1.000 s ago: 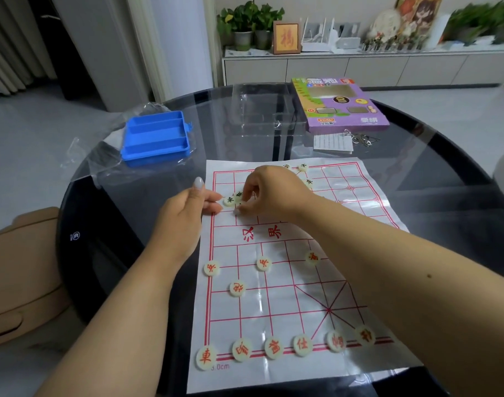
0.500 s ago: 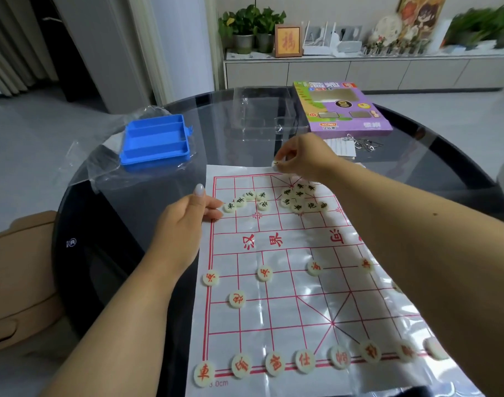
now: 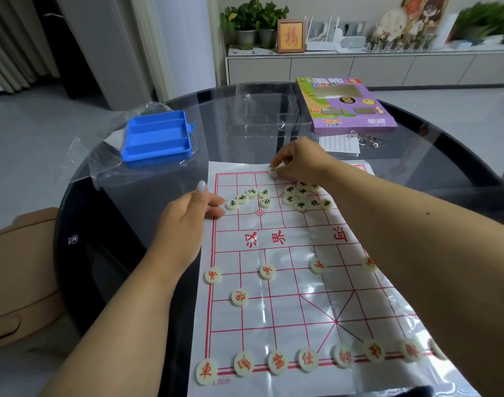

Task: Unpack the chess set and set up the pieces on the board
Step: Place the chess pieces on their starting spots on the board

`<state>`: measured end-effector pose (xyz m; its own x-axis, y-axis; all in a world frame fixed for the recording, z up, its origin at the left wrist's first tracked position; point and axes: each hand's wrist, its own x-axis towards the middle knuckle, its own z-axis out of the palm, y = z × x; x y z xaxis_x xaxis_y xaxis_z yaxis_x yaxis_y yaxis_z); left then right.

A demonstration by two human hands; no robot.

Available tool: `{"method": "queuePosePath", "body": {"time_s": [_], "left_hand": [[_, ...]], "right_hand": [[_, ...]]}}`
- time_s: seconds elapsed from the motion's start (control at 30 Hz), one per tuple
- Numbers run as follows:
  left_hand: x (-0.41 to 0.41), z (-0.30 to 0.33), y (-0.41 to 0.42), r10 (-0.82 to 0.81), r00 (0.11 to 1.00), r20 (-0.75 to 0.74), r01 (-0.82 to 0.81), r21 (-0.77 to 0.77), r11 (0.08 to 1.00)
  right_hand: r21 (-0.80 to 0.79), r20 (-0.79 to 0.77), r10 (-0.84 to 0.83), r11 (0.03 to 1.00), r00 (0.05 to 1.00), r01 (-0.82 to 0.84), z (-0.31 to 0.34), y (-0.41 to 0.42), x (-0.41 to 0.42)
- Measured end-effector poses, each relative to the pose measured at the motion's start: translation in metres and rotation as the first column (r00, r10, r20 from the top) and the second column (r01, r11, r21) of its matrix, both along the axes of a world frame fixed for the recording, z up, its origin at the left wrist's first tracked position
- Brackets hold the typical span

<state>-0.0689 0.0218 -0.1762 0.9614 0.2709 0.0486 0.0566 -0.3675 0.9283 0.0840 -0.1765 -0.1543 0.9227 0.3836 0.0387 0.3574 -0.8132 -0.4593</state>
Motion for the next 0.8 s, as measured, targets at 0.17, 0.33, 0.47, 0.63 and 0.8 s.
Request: {"method": "queuePosePath", "body": {"time_s": [0.17, 0.33, 0.47, 0.63, 0.8], "left_hand": [[-0.001, 0.000, 0.000, 0.004, 1.000, 0.001, -0.004, -0.002, 1.000], [0.000, -0.001, 0.002, 0.000, 1.000, -0.001, 0.000, 0.001, 1.000], [0.000, -0.001, 0.002, 0.006, 1.000, -0.001, -0.006, -0.005, 1.000], [-0.002, 0.000, 0.000, 0.008, 1.000, 0.011, -0.008, -0.007, 1.000], [-0.002, 0.000, -0.001, 0.009, 1.000, 0.007, -0.009, 0.003, 1.000]], "right_hand": [[0.106, 0.015, -0.012, 0.994, 1.000, 0.011, 0.011, -0.009, -0.005], [0.217, 0.001, -0.036, 0.975, 0.999, 0.035, 0.026, -0.024, -0.016], [0.248, -0.002, -0.046, 0.968, 0.999, 0.045, 0.028, -0.034, -0.024], [0.194, -0.019, -0.038, 0.980, 0.999, 0.041, 0.021, -0.046, -0.029], [0.209, -0.047, -0.057, 0.976, 0.997, 0.066, 0.015, -0.054, -0.031]]}}
